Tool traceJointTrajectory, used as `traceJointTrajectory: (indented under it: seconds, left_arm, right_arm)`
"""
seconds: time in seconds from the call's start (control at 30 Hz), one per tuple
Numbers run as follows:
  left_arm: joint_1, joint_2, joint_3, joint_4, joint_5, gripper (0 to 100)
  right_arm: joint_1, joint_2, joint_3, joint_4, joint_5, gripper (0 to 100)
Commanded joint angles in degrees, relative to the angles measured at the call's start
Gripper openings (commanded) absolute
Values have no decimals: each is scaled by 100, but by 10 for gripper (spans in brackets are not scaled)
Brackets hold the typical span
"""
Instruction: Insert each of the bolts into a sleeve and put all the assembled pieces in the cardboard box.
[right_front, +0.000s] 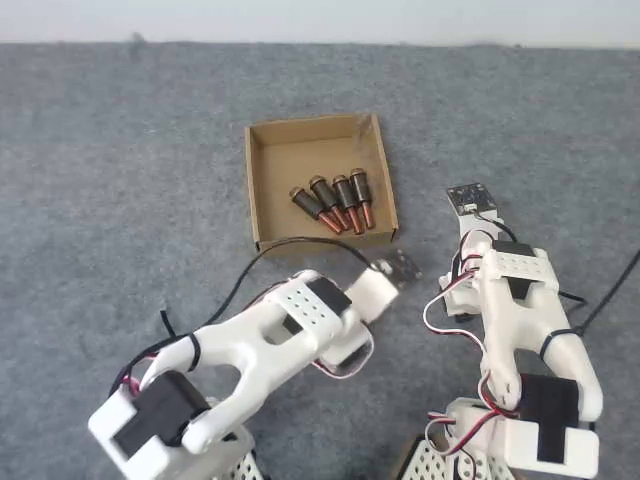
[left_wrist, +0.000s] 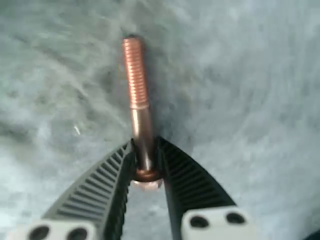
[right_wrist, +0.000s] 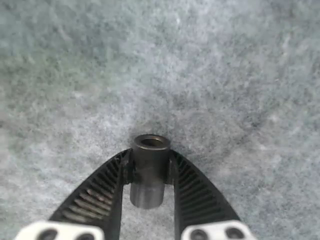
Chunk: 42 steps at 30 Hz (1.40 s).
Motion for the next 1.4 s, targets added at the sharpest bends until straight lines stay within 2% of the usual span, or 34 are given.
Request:
traceJointTrajectory:
  seconds: [0.0,0.1,0.23,0.33,0.4,0.57,0.77,0.87,0.97,1.1,1.2,1.37]
  left_arm:
    - [-554,-35,-409,448,-2497,45]
    - [-1099,-35,-541,440,-3138,27]
    - [-1574,-35,-752,598,-3710,133]
    - [-1688,-35,-760,571,-3763,215]
    - [-1688,-35,-813,615,-3719,224]
    - [-1688,-35,-1235,914,-2998,224]
    - [-1688,-44,-2369,2154,-1319,224]
    - [-1653,-35,-2378,2453,-651,216]
    - [-1635,-35,-2132,2356,-484,145]
    - [-1626,-35,-1560,1512,-492,8]
    - [-1407,-105,-1156,1152,-492,12]
    - [-730,-1081,-444,1143,-440,12]
  right_arm:
    - [145,13,-281,-40,-18,6]
    - [145,13,-281,-40,-26,6]
    - [136,13,-281,-40,-35,6]
    - [136,13,-281,-48,-35,6]
    - [136,13,-281,-48,-35,6]
    - [136,13,-281,-48,-18,6]
    - [136,13,-281,-48,-18,6]
    - [136,13,-281,-48,-18,6]
    - [136,13,-281,-48,-9,6]
    - [127,13,-281,-57,-9,6]
    - [127,13,-281,-84,-9,6]
    - [127,13,-281,-92,-9,6]
